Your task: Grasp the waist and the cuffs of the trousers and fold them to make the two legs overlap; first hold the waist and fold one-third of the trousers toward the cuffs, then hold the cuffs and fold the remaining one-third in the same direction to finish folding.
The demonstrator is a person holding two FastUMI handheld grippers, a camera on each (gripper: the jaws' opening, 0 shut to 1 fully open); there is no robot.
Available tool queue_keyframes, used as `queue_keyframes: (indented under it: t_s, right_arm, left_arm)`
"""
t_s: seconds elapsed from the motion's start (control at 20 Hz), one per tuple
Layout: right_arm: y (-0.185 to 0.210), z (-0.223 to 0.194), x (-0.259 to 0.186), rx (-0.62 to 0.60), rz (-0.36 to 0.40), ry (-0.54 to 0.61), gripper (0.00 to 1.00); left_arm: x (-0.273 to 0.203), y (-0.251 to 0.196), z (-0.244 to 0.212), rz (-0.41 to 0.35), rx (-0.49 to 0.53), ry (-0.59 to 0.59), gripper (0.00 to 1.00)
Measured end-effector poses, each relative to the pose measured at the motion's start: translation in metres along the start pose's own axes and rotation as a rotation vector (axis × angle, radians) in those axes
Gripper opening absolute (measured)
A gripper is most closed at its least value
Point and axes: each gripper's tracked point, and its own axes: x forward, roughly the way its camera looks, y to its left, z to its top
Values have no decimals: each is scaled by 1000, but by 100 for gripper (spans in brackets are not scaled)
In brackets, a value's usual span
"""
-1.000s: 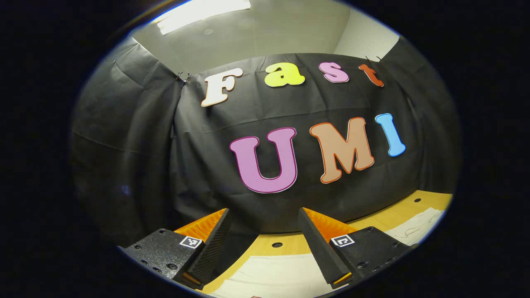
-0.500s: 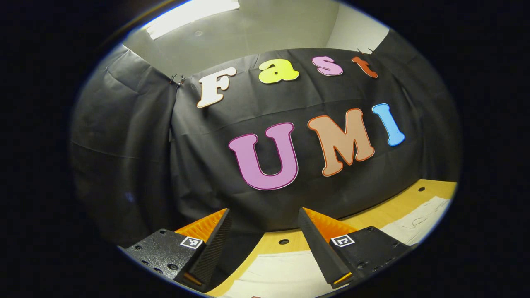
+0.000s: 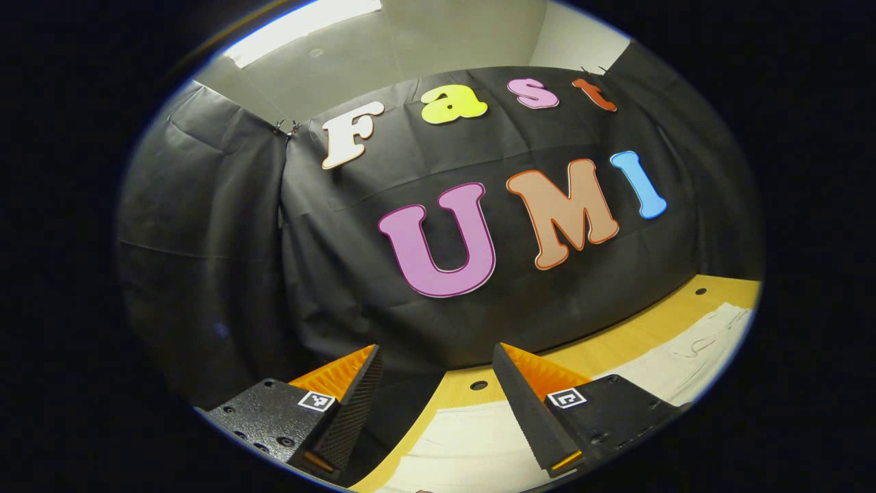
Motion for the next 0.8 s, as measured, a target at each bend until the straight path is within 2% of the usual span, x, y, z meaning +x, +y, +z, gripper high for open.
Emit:
queue_keyframes:
  t_s: [0.1,0.15,0.3,0.45,0.5,0.55,0.8]
  right_arm:
    - [1,1,0,-13,8,-2,7]
    - [0,2,0,-40,3,-5,4]
    - [1,1,1,-68,-11,-9,7]
    - [0,1,1,-56,-16,-7,7]
    - [0,2,1,-68,-22,-11,10]
    - [0,3,1,-85,-27,-15,7]
    - [0,2,1,-82,-39,-19,7]
  left_arm:
    - [-3,-2,-10,-14,22,16,96]
    - [-6,-4,-19,-25,46,27,96]
    - [-14,-7,-47,-65,145,66,96]
    - [-21,-14,-92,-121,250,163,96]
    - [-25,-16,-108,-142,291,195,96]
    - [-35,-18,-126,-169,331,230,97]
    - [-77,-37,-205,-334,477,387,96]
